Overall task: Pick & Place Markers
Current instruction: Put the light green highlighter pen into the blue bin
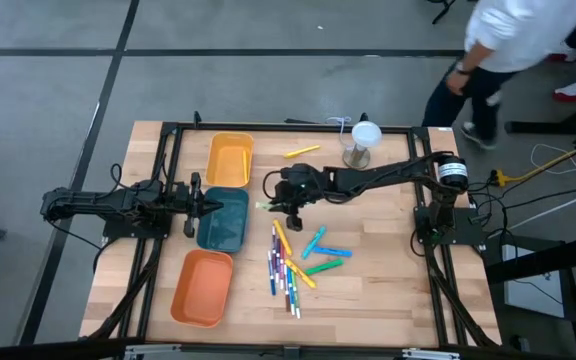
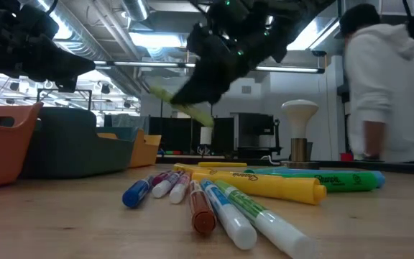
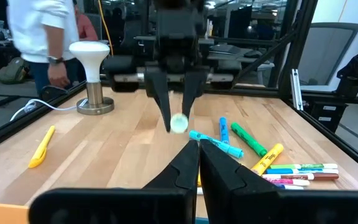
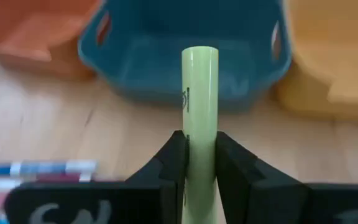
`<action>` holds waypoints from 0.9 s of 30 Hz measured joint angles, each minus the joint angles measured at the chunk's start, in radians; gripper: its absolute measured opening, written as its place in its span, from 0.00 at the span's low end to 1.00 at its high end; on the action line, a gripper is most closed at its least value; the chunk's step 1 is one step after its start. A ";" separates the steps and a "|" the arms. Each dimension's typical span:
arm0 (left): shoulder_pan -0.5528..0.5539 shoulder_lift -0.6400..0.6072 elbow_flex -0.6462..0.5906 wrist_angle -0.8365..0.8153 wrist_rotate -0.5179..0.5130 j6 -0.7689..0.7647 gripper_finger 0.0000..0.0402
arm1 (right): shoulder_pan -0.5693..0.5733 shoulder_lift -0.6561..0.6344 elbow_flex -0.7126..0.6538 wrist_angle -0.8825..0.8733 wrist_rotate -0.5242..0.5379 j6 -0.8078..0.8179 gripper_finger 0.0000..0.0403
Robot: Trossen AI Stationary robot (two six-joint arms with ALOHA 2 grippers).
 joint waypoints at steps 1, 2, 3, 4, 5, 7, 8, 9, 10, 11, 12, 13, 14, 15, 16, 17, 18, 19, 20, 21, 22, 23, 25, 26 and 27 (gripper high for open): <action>0.000 0.000 0.000 0.000 0.000 0.000 0.03 | 0.003 0.000 0.000 0.036 0.000 0.002 0.16; 0.000 0.000 0.000 0.000 0.000 0.000 0.03 | 0.006 0.000 0.000 0.072 0.000 0.014 0.16; 0.000 0.000 0.000 0.000 0.000 0.000 0.03 | 0.008 0.000 0.000 0.109 -0.001 0.033 0.16; 0.000 0.000 0.000 0.000 0.000 0.000 0.03 | 0.009 0.000 0.000 0.143 -0.004 0.051 0.16; 0.000 0.000 0.000 0.000 0.000 0.000 0.03 | 0.009 0.000 0.000 0.173 -0.012 0.068 0.16; 0.000 0.000 0.000 0.000 0.000 0.000 0.03 | 0.008 0.000 0.000 0.214 -0.029 0.097 0.16; 0.000 0.000 0.000 0.000 0.000 0.000 0.02 | 0.004 0.000 0.000 0.229 -0.039 0.108 0.16; 0.000 0.000 0.000 0.000 0.000 0.000 0.02 | 0.000 0.000 0.000 0.240 -0.044 0.118 0.16; 0.000 0.000 0.000 0.000 0.000 0.000 0.02 | -0.004 0.000 0.000 0.249 -0.045 0.126 0.16; 0.000 0.000 0.000 0.000 0.000 0.000 0.02 | -0.007 0.000 0.000 0.256 -0.045 0.128 0.16; 0.000 0.000 0.000 0.000 0.000 0.000 0.02 | -0.009 0.000 0.000 0.268 -0.045 0.127 0.16; 0.000 0.000 0.000 0.000 0.000 0.000 0.02 | -0.009 0.000 0.000 0.284 -0.045 0.127 0.16; 0.000 0.000 0.000 0.000 0.000 0.000 0.03 | -0.010 0.000 0.000 0.303 -0.044 0.127 0.16; 0.000 0.000 0.000 0.000 0.000 0.000 0.03 | -0.010 0.000 0.000 0.324 -0.045 0.125 0.16; 0.000 0.000 0.000 0.000 0.000 0.000 0.03 | -0.009 0.000 0.001 0.342 -0.045 0.115 0.16; 0.000 0.000 0.000 0.000 0.000 0.000 0.03 | -0.009 0.000 0.001 0.354 -0.047 0.094 0.16; 0.000 0.000 0.000 0.000 0.000 0.000 0.03 | -0.009 0.000 0.001 0.360 -0.059 0.063 0.16; 0.000 0.000 0.000 0.000 0.000 0.000 0.03 | -0.006 0.000 0.001 0.362 -0.075 0.027 0.16; 0.000 0.000 0.000 0.000 0.000 0.000 0.03 | -0.005 0.000 0.001 0.362 -0.093 -0.011 0.16; 0.000 0.000 0.000 0.000 0.000 0.000 0.02 | -0.004 0.000 0.001 0.362 -0.109 -0.044 0.16; 0.000 0.000 0.000 0.000 0.000 0.000 0.02 | -0.003 0.000 0.001 0.363 -0.120 -0.074 0.16; 0.000 0.000 0.000 0.000 0.000 0.000 0.02 | -0.002 0.000 0.001 0.363 -0.131 -0.100 0.16; 0.000 0.000 0.000 0.000 0.000 0.000 0.02 | -0.002 0.000 0.001 0.362 -0.152 -0.159 0.16; 0.000 0.000 0.000 0.000 0.000 0.000 0.02 | -0.002 0.000 0.001 0.362 -0.166 -0.188 0.16; 0.000 0.000 0.000 0.000 0.000 0.000 0.03 | -0.002 0.000 0.001 0.361 -0.180 -0.225 0.16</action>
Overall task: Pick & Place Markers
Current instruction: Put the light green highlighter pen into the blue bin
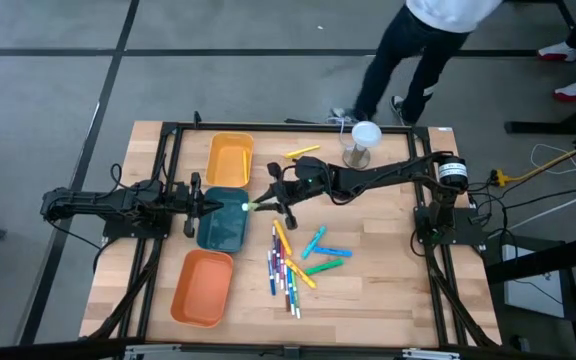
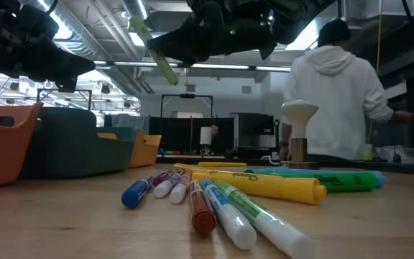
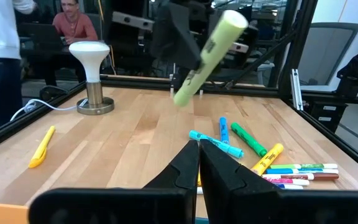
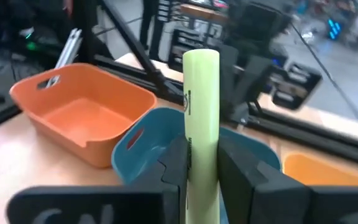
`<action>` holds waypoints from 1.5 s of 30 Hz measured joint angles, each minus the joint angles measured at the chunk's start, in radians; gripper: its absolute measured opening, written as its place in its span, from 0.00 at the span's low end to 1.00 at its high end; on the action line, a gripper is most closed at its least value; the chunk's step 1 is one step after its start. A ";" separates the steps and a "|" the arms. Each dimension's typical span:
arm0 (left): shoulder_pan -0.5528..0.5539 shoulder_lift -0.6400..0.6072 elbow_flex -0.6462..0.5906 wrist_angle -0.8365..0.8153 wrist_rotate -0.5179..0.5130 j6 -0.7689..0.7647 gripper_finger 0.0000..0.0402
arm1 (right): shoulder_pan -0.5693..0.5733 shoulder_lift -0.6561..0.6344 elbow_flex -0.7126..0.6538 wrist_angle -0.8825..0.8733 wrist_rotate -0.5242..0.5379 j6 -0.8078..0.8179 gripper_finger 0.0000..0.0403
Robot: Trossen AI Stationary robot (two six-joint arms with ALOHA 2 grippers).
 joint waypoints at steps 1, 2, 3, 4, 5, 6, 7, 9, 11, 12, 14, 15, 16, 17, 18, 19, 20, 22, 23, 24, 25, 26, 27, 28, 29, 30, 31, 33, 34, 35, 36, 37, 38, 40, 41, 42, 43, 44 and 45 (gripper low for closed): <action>0.000 0.000 0.000 0.000 0.000 0.000 0.03 | 0.000 0.000 0.000 -0.001 -0.012 -0.038 0.16; 0.000 0.000 0.000 0.000 0.000 0.000 0.03 | 0.001 0.000 0.000 -0.003 -0.021 -0.072 0.16; 0.000 0.000 0.000 0.000 0.000 0.000 0.03 | 0.003 0.000 0.000 -0.005 -0.031 -0.103 0.16; 0.000 0.000 0.000 0.000 0.000 0.000 0.03 | 0.003 0.000 0.000 -0.006 -0.038 -0.122 0.16; 0.000 0.000 0.000 0.000 0.000 0.000 0.03 | 0.004 0.000 0.000 -0.006 -0.040 -0.131 0.16; 0.000 0.000 0.000 0.000 0.000 0.000 0.03 | 0.004 0.000 0.000 -0.007 -0.042 -0.134 0.16; 0.000 0.000 0.000 0.000 0.000 0.000 0.02 | 0.004 0.000 0.000 -0.012 -0.042 -0.142 0.16; 0.000 0.000 0.000 0.000 0.000 0.000 0.02 | 0.004 0.000 0.001 -0.038 -0.042 -0.169 0.16; 0.000 0.000 0.000 0.000 0.000 0.000 0.02 | 0.010 0.000 0.001 -0.071 -0.038 -0.182 0.16; 0.000 0.000 0.000 0.000 0.000 0.000 0.02 | 0.015 0.000 0.004 -0.101 -0.031 -0.195 0.16; 0.000 0.000 0.000 0.000 0.000 0.000 0.03 | 0.027 0.000 0.031 -0.213 -0.012 -0.250 0.16; 0.000 0.000 0.000 0.000 0.000 0.000 0.03 | 0.035 0.000 0.050 -0.280 0.016 -0.270 0.16; 0.000 0.000 0.000 0.000 0.000 0.000 0.03 | 0.043 0.000 0.072 -0.342 0.052 -0.290 0.16; 0.000 0.000 0.000 0.000 0.000 0.000 0.03 | 0.049 0.000 0.094 -0.398 0.086 -0.307 0.16; 0.000 0.000 0.000 0.000 0.000 0.000 0.03 | 0.056 0.000 0.122 -0.456 0.118 -0.325 0.16; 0.000 0.000 0.000 0.000 0.000 0.000 0.03 | 0.061 0.005 0.149 -0.506 0.148 -0.348 0.16; 0.000 0.000 0.000 0.000 0.000 0.000 0.03 | 0.067 0.011 0.177 -0.549 0.172 -0.366 0.16; 0.000 0.000 0.000 0.000 0.000 0.000 0.02 | 0.076 0.024 0.226 -0.640 0.204 -0.402 0.16; 0.000 0.000 0.000 0.000 0.000 0.000 0.02 | 0.081 0.034 0.252 -0.675 0.213 -0.422 0.16; 0.000 0.000 0.000 0.000 0.000 0.000 0.02 | 0.087 0.041 0.274 -0.702 0.218 -0.444 0.16; 0.000 0.000 0.000 0.000 0.000 0.000 0.02 | 0.092 0.049 0.292 -0.720 0.217 -0.468 0.16; 0.000 0.000 0.000 0.000 0.000 0.000 0.02 | 0.098 0.058 0.310 -0.723 0.215 -0.492 0.16; 0.000 0.000 0.000 0.000 0.000 0.000 0.03 | 0.104 0.065 0.325 -0.722 0.215 -0.520 0.16; 0.000 0.000 0.000 0.000 0.000 0.000 0.03 | 0.109 0.075 0.339 -0.725 0.214 -0.544 0.16; 0.000 0.000 0.000 0.000 0.000 0.000 0.03 | 0.113 0.087 0.356 -0.724 0.214 -0.568 0.16; 0.000 0.000 0.000 0.000 0.000 0.000 0.03 | 0.117 0.099 0.373 -0.722 0.214 -0.588 0.16; 0.000 0.000 0.000 0.000 0.001 0.000 0.03 | 0.120 0.112 0.388 -0.720 0.214 -0.600 0.16; 0.000 0.000 0.000 0.000 0.000 0.000 0.03 | 0.124 0.136 0.419 -0.710 0.214 -0.610 0.16; 0.000 0.000 0.000 0.000 0.000 0.000 0.03 | 0.127 0.149 0.434 -0.700 0.214 -0.618 0.16; 0.000 0.000 0.000 0.000 0.000 0.000 0.02 | 0.128 0.159 0.442 -0.684 0.214 -0.621 0.17; 0.000 0.000 0.000 0.000 0.000 0.000 0.02 | 0.129 0.170 0.445 -0.670 0.213 -0.621 0.17; 0.000 0.000 0.000 0.000 0.000 0.000 0.02 | 0.131 0.183 0.447 -0.649 0.207 -0.621 0.18; 0.000 0.000 0.000 0.000 0.000 0.000 0.02 | 0.133 0.195 0.447 -0.630 0.204 -0.621 0.18; 0.000 0.000 0.000 0.000 0.000 0.000 0.02 | 0.136 0.222 0.447 -0.593 0.202 -0.621 0.17; 0.000 0.000 0.000 0.000 0.000 0.000 0.03 | 0.136 0.235 0.447 -0.564 0.201 -0.620 0.17; 0.000 0.000 0.000 0.000 0.000 0.000 0.03 | 0.136 0.247 0.447 -0.538 0.198 -0.619 0.16; 0.000 0.000 0.000 0.000 0.000 0.000 0.03 | 0.136 0.259 0.447 -0.503 0.197 -0.613 0.16; 0.000 0.000 0.000 0.000 0.000 0.000 0.03 | 0.136 0.270 0.447 -0.472 0.197 -0.603 0.16; 0.000 0.000 0.000 0.000 0.000 0.000 0.03 | 0.136 0.283 0.447 -0.443 0.196 -0.596 0.16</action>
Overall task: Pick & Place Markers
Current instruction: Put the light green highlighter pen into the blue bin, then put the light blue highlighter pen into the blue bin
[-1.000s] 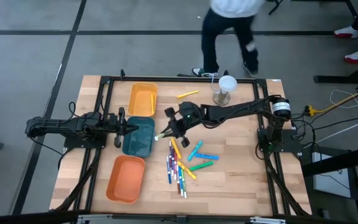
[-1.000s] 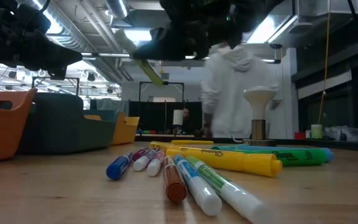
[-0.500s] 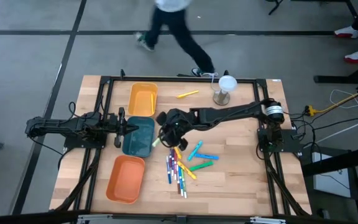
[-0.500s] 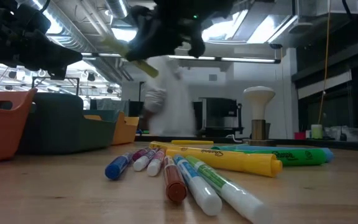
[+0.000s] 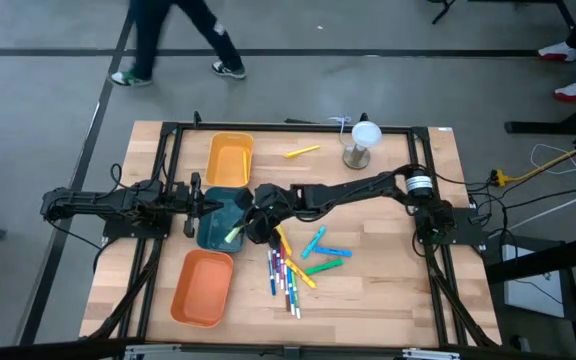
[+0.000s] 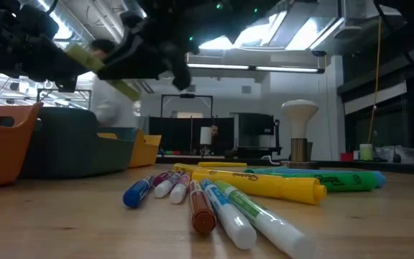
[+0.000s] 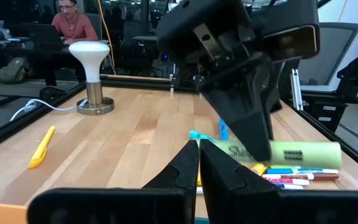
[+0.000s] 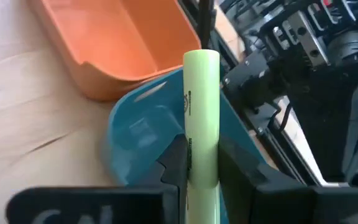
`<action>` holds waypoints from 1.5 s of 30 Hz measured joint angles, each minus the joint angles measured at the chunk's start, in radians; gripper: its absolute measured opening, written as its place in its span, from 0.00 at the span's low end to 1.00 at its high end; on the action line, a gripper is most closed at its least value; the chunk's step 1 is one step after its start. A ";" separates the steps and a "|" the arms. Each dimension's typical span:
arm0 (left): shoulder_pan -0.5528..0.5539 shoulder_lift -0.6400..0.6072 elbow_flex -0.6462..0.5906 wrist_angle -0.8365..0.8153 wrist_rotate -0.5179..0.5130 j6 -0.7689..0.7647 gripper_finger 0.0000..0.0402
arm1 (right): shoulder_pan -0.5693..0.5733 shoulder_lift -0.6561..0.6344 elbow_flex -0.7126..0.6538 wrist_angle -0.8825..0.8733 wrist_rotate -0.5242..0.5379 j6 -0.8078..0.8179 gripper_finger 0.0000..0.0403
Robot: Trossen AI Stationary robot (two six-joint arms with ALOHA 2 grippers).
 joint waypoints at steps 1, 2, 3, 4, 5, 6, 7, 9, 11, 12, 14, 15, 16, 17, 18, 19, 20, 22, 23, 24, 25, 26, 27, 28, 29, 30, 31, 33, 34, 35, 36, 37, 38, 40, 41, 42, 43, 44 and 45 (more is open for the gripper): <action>0.000 0.000 0.000 0.000 0.000 0.000 0.03 | 0.000 0.013 0.000 0.033 0.000 0.006 0.17; 0.000 0.000 0.000 0.000 0.000 0.000 0.03 | 0.000 0.023 0.000 0.047 0.000 0.006 0.17; 0.000 0.000 0.000 0.000 0.000 0.000 0.03 | 0.000 0.033 0.000 0.062 0.000 0.007 0.18; 0.000 0.000 0.000 0.000 0.000 0.000 0.02 | 0.000 0.042 0.000 0.083 0.000 0.007 0.18; 0.000 0.000 0.000 0.000 0.000 0.000 0.02 | 0.000 0.046 0.000 0.089 0.001 0.008 0.18; 0.000 0.000 0.000 0.000 0.000 0.000 0.02 | -0.001 0.049 0.000 0.095 0.001 0.010 0.18; 0.000 0.000 0.000 0.000 0.000 0.000 0.02 | 0.000 0.050 0.000 0.107 0.000 0.010 0.18; 0.000 0.000 0.000 0.000 0.000 0.000 0.02 | 0.000 0.050 0.000 0.113 -0.001 0.010 0.18; 0.000 0.000 0.000 0.000 0.000 0.000 0.03 | 0.000 0.052 0.000 0.128 -0.001 0.010 0.19; 0.000 0.000 0.000 0.000 0.000 0.000 0.03 | 0.000 0.052 0.000 0.137 -0.001 0.010 0.19; 0.000 0.000 0.000 0.000 0.000 0.000 0.03 | 0.000 0.052 0.000 0.157 -0.015 0.012 0.21; 0.000 0.000 0.000 0.000 0.000 0.000 0.03 | -0.001 0.052 0.000 0.164 -0.023 0.019 0.22; 0.000 0.000 0.000 0.000 0.000 0.000 0.03 | 0.000 0.052 0.000 0.168 -0.029 0.031 0.23; 0.000 0.000 0.000 0.000 0.000 0.000 0.03 | 0.000 0.052 0.000 0.168 -0.035 0.038 0.24; 0.000 0.000 0.000 0.000 0.000 0.000 0.02 | 0.000 0.052 0.000 0.168 -0.035 0.043 0.25; 0.000 0.000 0.000 0.000 0.000 0.000 0.02 | 0.000 0.052 0.000 0.168 -0.035 0.052 0.26; 0.000 0.000 0.000 0.000 0.000 0.000 0.02 | 0.000 0.052 0.000 0.169 -0.035 0.060 0.27; 0.000 0.000 0.000 0.000 0.000 0.000 0.02 | 0.000 0.052 0.000 0.180 -0.035 0.065 0.29; 0.000 0.000 0.000 0.000 0.000 0.000 0.02 | 0.000 0.052 0.000 0.187 -0.035 0.068 0.30; 0.000 0.000 0.000 0.000 0.000 0.000 0.03 | -0.002 0.052 0.000 0.195 -0.035 0.073 0.31; 0.000 0.000 0.000 0.000 0.000 0.000 0.03 | -0.003 0.052 0.000 0.201 -0.035 0.075 0.32; 0.000 0.000 0.000 0.000 0.000 0.000 0.03 | -0.003 0.052 0.000 0.203 -0.035 0.080 0.34; 0.000 0.000 0.000 0.000 0.000 0.000 0.03 | -0.004 0.052 0.000 0.202 -0.034 0.083 0.35; 0.000 0.000 0.000 0.000 0.000 0.000 0.03 | -0.004 0.052 0.000 0.202 -0.030 0.089 0.37; 0.000 0.000 0.000 0.000 0.000 0.000 0.03 | -0.004 0.052 0.000 0.201 -0.020 0.099 0.38; 0.000 0.000 0.000 0.000 0.000 0.000 0.03 | -0.004 0.052 0.000 0.200 -0.013 0.112 0.39; 0.000 0.000 0.000 0.000 0.000 0.000 0.02 | -0.004 0.052 0.000 0.199 -0.010 0.128 0.40; 0.000 0.000 0.000 0.000 0.000 0.000 0.02 | -0.004 0.052 0.000 0.197 -0.008 0.157 0.41; 0.000 0.000 0.000 0.000 0.000 0.000 0.02 | -0.004 0.052 0.000 0.197 -0.006 0.182 0.42; 0.000 0.000 0.000 0.000 0.000 0.000 0.02 | -0.004 0.052 0.000 0.196 0.003 0.209 0.42; 0.000 0.000 0.000 0.000 0.000 0.000 0.02 | -0.001 0.052 0.000 0.196 0.020 0.243 0.42; 0.000 0.000 0.000 0.000 0.000 0.000 0.03 | 0.002 0.052 0.000 0.196 0.044 0.284 0.42; 0.000 0.000 0.000 0.000 0.000 0.000 0.03 | 0.006 0.052 0.000 0.196 0.076 0.333 0.42; 0.000 0.000 0.000 0.000 0.000 0.000 0.03 | 0.016 0.050 0.000 0.183 0.149 0.440 0.42; 0.000 0.000 0.000 0.000 0.000 0.000 0.03 | 0.021 0.047 -0.001 0.165 0.181 0.486 0.42; 0.000 0.000 0.000 0.000 0.000 0.000 0.03 | 0.026 0.043 -0.001 0.144 0.206 0.523 0.42; 0.000 0.000 0.000 0.000 0.000 0.000 0.03 | 0.028 0.036 -0.001 0.118 0.221 0.550 0.42; 0.000 0.000 0.000 0.000 0.000 0.000 0.03 | 0.030 0.029 -0.001 0.088 0.225 0.571 0.42; 0.000 0.000 0.000 0.000 0.000 0.000 0.02 | 0.032 0.018 -0.001 0.064 0.225 0.593 0.42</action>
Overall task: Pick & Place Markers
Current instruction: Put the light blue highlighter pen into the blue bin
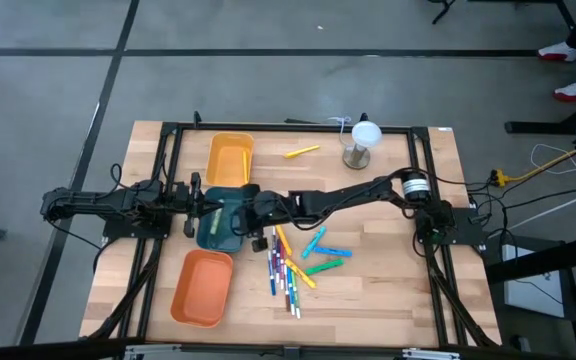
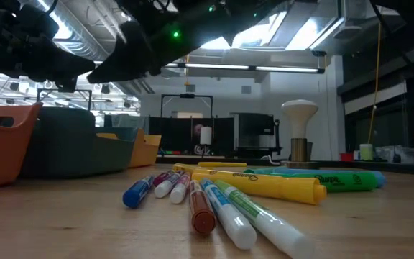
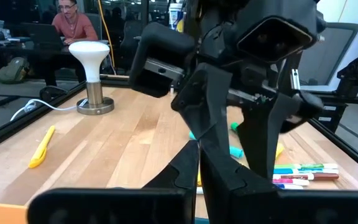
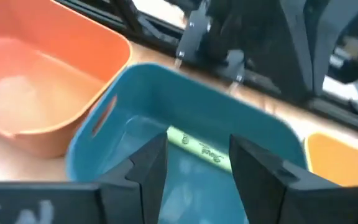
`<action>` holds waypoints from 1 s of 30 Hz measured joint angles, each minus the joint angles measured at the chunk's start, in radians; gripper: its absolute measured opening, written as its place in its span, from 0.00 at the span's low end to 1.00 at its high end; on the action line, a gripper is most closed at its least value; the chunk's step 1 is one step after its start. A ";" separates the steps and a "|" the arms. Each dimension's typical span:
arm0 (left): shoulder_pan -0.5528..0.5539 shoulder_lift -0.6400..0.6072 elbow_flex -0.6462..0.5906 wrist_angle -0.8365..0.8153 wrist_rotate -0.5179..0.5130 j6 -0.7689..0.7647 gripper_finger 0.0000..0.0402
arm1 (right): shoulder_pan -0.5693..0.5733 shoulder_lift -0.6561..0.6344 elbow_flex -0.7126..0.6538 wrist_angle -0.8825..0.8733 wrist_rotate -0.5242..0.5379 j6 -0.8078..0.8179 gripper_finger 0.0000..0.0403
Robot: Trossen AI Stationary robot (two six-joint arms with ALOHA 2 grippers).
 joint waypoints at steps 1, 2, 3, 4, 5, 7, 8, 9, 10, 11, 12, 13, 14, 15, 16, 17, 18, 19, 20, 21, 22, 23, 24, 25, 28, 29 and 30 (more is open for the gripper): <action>0.000 0.000 0.000 0.000 0.000 0.000 0.02 | 0.000 -0.011 0.000 -0.032 0.001 0.024 0.42; 0.000 0.000 0.000 0.000 0.000 0.000 0.02 | 0.000 -0.022 0.000 -0.052 0.001 0.055 0.42; 0.000 0.000 0.000 0.000 0.000 0.000 0.02 | 0.001 -0.035 0.000 -0.077 0.002 0.085 0.42; 0.000 0.000 0.000 0.000 0.000 0.000 0.02 | 0.001 -0.048 0.000 -0.111 0.002 0.117 0.42; 0.000 0.000 0.000 0.000 0.000 0.000 0.02 | 0.001 -0.057 0.000 -0.140 -0.001 0.149 0.42; 0.000 0.000 0.000 0.000 0.000 0.000 0.03 | 0.000 -0.081 0.000 -0.221 -0.020 0.198 0.42; 0.000 0.000 0.000 0.000 0.000 0.000 0.03 | 0.001 -0.088 0.000 -0.251 -0.028 0.219 0.42; 0.000 0.000 0.000 0.000 0.000 0.000 0.03 | 0.001 -0.097 0.000 -0.278 -0.038 0.238 0.42; 0.000 0.000 0.000 0.000 0.000 0.000 0.03 | 0.002 -0.105 0.000 -0.321 -0.040 0.254 0.42; 0.000 0.000 0.000 0.000 0.000 0.000 0.03 | 0.004 -0.111 0.000 -0.347 -0.039 0.267 0.42; 0.000 0.000 0.000 0.000 0.000 0.000 0.03 | 0.008 -0.118 0.000 -0.372 -0.039 0.279 0.42; 0.000 0.000 0.000 0.000 0.000 0.000 0.03 | 0.013 -0.122 0.000 -0.408 -0.040 0.288 0.42; 0.000 0.000 0.000 0.000 0.000 0.000 0.03 | 0.018 -0.124 0.000 -0.429 -0.040 0.298 0.42; 0.000 0.000 0.000 0.000 0.000 0.000 0.02 | 0.022 -0.129 -0.001 -0.446 -0.040 0.303 0.42; 0.000 0.000 0.000 0.000 0.000 0.000 0.02 | 0.027 -0.136 -0.006 -0.473 -0.040 0.303 0.42; 0.000 0.000 0.000 0.000 0.000 0.000 0.02 | 0.032 -0.140 -0.010 -0.491 -0.040 0.302 0.42; 0.000 0.000 0.000 0.000 0.000 0.000 0.02 | 0.037 -0.151 -0.019 -0.488 -0.040 0.300 0.42; 0.000 0.000 0.000 0.001 -0.001 0.000 0.02 | 0.041 -0.164 -0.037 -0.492 -0.040 0.297 0.42; 0.000 0.000 0.000 0.001 0.000 0.000 0.02 | 0.046 -0.177 -0.057 -0.495 -0.040 0.295 0.42; 0.000 0.000 0.000 0.000 0.000 0.000 0.03 | 0.050 -0.194 -0.082 -0.488 -0.039 0.296 0.42; 0.000 0.000 0.000 0.001 0.000 0.000 0.03 | 0.055 -0.209 -0.110 -0.491 -0.035 0.299 0.42; 0.000 0.000 0.000 0.001 0.000 0.000 0.03 | 0.059 -0.227 -0.144 -0.490 -0.032 0.299 0.42; 0.000 0.000 0.000 0.000 0.000 0.000 0.03 | 0.062 -0.243 -0.178 -0.482 -0.032 0.297 0.42; 0.000 0.000 0.000 0.000 0.000 0.000 0.03 | 0.066 -0.258 -0.208 -0.475 -0.032 0.294 0.42; 0.000 0.000 0.000 0.001 0.000 0.000 0.03 | 0.068 -0.307 -0.296 -0.425 -0.033 0.279 0.42; 0.000 0.000 0.000 0.001 0.000 0.000 0.02 | 0.068 -0.324 -0.322 -0.404 -0.033 0.283 0.42; 0.000 0.000 0.000 0.003 0.000 0.000 0.02 | 0.067 -0.340 -0.348 -0.380 -0.033 0.297 0.42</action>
